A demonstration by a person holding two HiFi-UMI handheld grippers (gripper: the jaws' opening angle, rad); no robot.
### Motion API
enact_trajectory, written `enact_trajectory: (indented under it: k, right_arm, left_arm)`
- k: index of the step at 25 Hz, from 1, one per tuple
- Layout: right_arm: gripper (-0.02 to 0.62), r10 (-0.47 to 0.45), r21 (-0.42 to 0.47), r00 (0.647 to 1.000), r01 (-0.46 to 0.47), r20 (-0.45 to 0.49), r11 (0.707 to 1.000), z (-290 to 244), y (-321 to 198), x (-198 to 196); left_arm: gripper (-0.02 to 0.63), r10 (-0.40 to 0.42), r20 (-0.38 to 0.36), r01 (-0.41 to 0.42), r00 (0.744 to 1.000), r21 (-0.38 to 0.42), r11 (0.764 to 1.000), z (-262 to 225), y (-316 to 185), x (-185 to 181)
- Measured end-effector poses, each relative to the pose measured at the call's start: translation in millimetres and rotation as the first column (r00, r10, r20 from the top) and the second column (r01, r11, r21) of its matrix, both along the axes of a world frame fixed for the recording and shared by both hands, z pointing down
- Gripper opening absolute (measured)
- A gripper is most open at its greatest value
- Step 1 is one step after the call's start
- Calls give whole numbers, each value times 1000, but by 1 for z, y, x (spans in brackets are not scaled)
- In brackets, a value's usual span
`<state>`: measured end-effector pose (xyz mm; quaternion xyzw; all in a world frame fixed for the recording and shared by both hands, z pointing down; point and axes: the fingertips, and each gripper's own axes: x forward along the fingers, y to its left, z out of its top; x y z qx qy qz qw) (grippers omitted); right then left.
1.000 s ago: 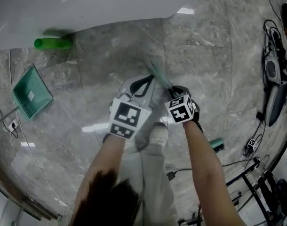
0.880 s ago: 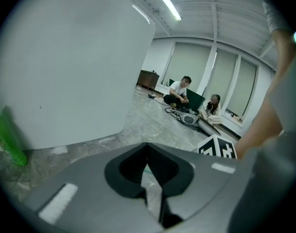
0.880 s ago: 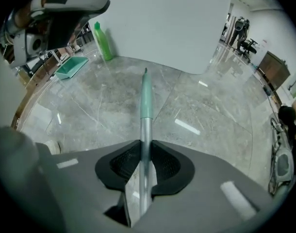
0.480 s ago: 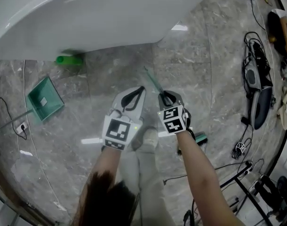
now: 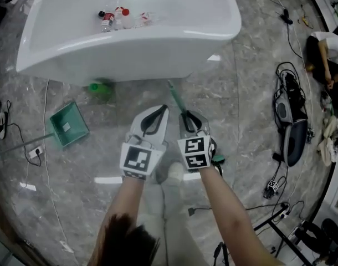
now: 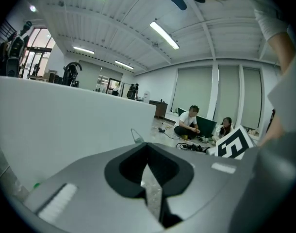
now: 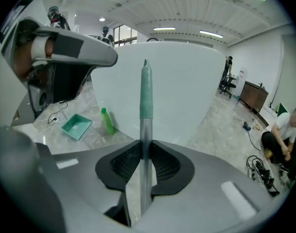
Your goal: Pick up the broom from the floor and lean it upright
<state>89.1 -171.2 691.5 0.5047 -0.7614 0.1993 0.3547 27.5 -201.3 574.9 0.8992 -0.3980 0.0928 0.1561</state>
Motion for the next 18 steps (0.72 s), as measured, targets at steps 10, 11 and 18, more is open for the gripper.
enact_trajectory:
  k: [10, 11, 18]
  right_arm:
    - [74, 95, 139, 995, -96, 14, 986, -94, -85, -21]
    - [74, 104, 146, 994, -106, 17, 984, -100, -92, -22]
    - [78, 147, 142, 988, -151, 41, 978, -120, -141, -39]
  left_arm:
    - [-2, -105, -20, 107, 994, 92, 990, -67, -34, -33]
    - [-2, -111, -22, 112, 994, 99, 989, -71, -39, -35]
    - [-2, -145, -42, 149, 989, 123, 981, -96, -66, -47]
